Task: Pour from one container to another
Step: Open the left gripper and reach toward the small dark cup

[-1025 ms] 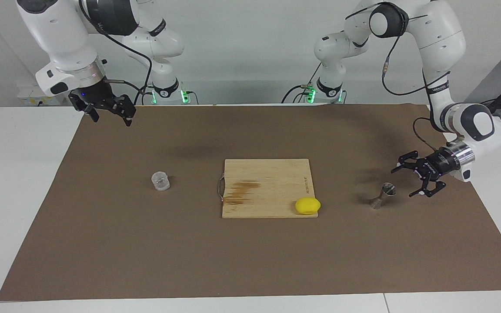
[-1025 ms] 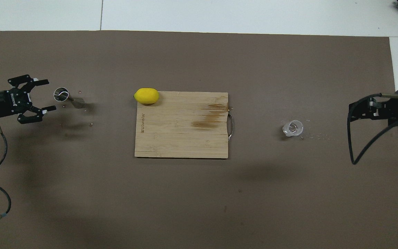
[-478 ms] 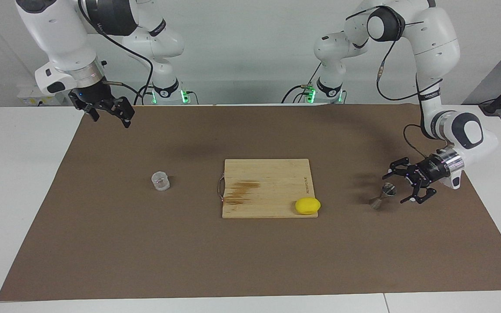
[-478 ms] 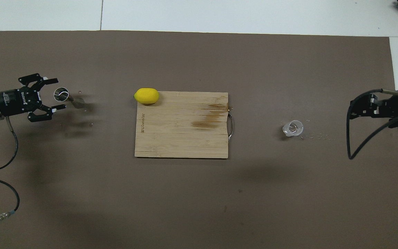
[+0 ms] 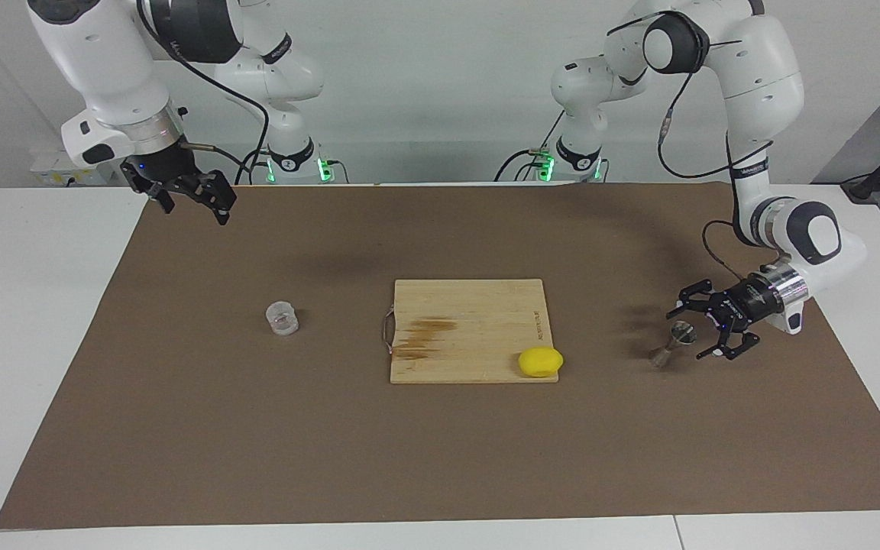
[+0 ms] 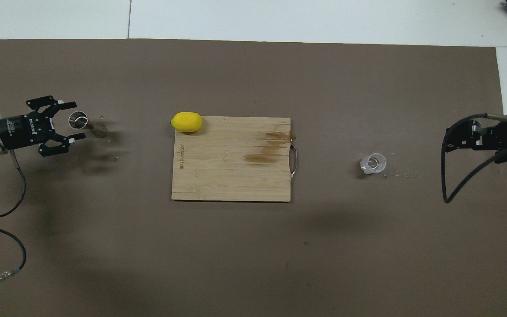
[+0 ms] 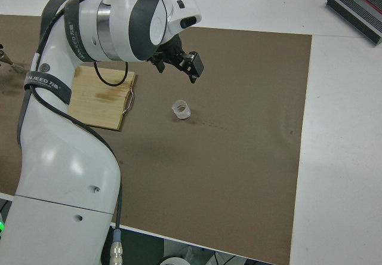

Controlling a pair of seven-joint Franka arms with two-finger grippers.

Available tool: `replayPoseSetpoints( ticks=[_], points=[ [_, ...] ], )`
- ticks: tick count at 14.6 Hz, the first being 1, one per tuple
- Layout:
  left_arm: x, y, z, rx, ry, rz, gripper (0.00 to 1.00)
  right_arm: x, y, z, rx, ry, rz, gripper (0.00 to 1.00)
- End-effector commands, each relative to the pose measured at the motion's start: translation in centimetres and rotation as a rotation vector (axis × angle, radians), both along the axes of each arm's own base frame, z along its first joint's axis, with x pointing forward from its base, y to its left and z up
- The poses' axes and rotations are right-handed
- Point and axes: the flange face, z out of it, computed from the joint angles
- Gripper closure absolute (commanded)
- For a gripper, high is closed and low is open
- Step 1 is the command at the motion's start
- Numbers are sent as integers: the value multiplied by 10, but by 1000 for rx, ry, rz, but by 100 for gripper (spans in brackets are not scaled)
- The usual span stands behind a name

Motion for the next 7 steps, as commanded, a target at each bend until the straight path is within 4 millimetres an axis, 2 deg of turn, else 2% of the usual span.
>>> replayPoseSetpoints(
  ticks=[1,2,3,5,6,7],
  points=[
    [-5,-2,-4,-2,-8,20,19,-5,-2,1,12,0,-16,0],
    [-4,-2,-3,-2,-10,20,25,-6,-2,1,12,3,-17,0],
    [-4,-2,-3,-3,-10,19,35,-7,-2,0,12,12,-14,0],
    [-4,-1,-2,-2,-10,21,70,-8,-2,2,12,13,-11,0],
    [-5,0,-2,-2,-10,22,92,-9,-2,2,12,14,-11,0],
    [-5,1,-1,-9,-4,24,100,-9,-2,2,12,14,-9,0]
  ],
)
